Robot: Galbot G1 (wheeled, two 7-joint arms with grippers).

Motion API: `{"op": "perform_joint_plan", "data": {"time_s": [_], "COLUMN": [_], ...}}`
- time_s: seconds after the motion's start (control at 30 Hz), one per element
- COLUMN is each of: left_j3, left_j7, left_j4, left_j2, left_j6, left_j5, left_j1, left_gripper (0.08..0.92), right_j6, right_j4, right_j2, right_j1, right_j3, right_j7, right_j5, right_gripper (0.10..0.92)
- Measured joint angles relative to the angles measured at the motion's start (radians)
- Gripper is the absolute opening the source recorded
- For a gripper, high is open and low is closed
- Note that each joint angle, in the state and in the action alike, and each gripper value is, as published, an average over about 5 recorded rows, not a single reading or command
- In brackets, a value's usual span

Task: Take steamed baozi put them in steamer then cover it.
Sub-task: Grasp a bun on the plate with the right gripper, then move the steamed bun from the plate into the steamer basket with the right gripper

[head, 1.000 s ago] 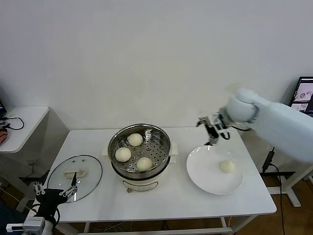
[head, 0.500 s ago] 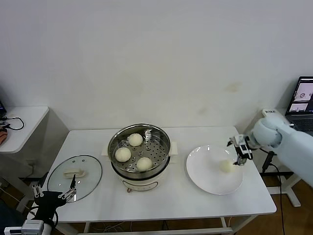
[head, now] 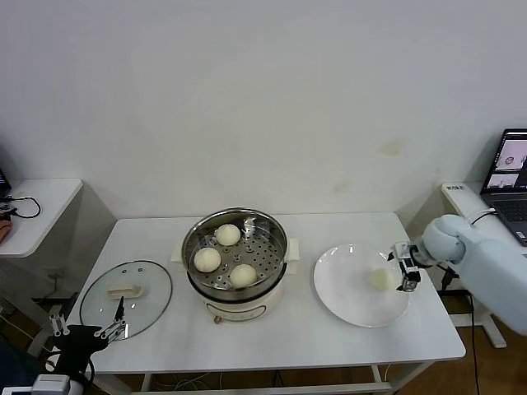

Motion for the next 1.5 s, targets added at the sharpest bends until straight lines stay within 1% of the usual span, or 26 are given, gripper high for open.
{"op": "perform_joint_plan", "data": {"time_s": [0.13, 0.37, 0.63, 0.8, 1.2, 1.5], "left_j3": [0.0, -0.003, -0.004, -0.005, -0.006, 0.003], "left_j7": [0.0, 0.0, 0.001, 0.003, 0.003, 0.003], "left_j4": [0.002, 0.008, 0.017, 0.016, 0.008, 0.007], "left_j2": [0.0, 0.001, -0.001, -0.004, -0.007, -0.007], "left_j6": [0.0, 0.001, 0.001, 0.001, 0.0, 0.0], "left_j5": [0.0, -0.001, -0.001, -0.001, -0.001, 0.0], "left_j1": [-0.002, -0.007, -0.008, -0.007, 0.0, -0.007], "left_gripper": [0.823, 0.823, 0.823, 0.823, 0.823, 0.823], "right_j6": [0.004, 0.003, -0.012, -0.016, -0.036, -0.068], "right_j4": [-0.039, -0.095, -0.145, -0.16, -0.139, -0.06], "right_j2": [0.03, 0.08, 0.119, 0.131, 0.114, 0.065], "right_j1": [-0.009, -0.02, -0.021, -0.021, 0.012, 0.138], "right_j3": [0.011, 0.022, 0.026, 0.027, 0.007, -0.092], "right_j7": [0.002, 0.005, 0.007, 0.0, -0.024, -0.033], "right_j5": [-0.016, -0.037, -0.058, -0.061, -0.022, 0.072], "right_gripper": [0.817, 0.78, 0.701, 0.628, 0.53, 0.533]}}
